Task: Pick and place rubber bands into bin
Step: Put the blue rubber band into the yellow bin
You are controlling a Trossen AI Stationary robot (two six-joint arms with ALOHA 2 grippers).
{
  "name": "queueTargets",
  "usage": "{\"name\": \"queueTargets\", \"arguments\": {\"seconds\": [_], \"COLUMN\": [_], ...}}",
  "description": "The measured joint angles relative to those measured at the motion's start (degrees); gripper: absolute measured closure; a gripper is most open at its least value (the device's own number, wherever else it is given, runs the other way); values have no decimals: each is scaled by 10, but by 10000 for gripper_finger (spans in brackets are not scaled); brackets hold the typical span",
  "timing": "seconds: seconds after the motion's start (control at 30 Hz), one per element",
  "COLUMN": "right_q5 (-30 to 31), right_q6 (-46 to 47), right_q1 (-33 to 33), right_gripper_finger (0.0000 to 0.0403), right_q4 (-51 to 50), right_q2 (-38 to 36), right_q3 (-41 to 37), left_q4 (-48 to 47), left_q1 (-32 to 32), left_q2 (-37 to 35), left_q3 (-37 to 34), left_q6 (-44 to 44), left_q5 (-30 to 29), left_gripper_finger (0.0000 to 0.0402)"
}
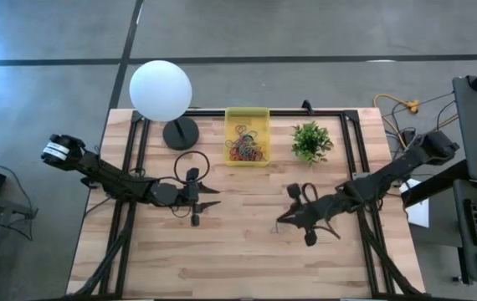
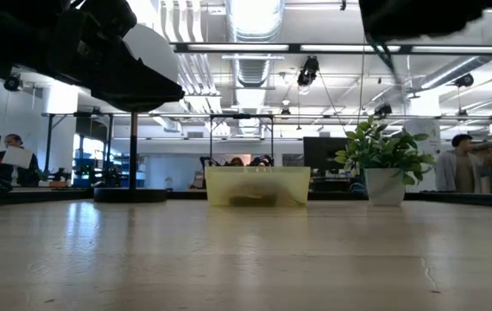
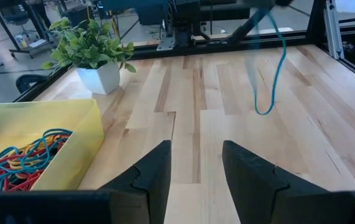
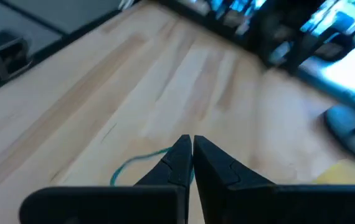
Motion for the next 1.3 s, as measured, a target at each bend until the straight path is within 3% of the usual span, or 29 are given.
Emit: {"name": "queueTargets", "arguments": {"seconds": [0.27,0.83,1.3], "right_q5": [17,18,-98], "right_q6": [-83,-163,-161], "right_q1": [-49,-236,-391], "right_gripper_finger": [395,395,395], "right_q4": [-11,-38,-10], "right_q2": [-21,-19,-19], "right_q3": [54,143,133], "left_q4": [0,0,0], "left_q1": [0,0,0], "left_q2": [0,0,0], "left_q3": [0,0,0], "left_q6": [0,0,0], "left_q5": [0,0,0], "left_gripper_finger": [272,272,272]}}
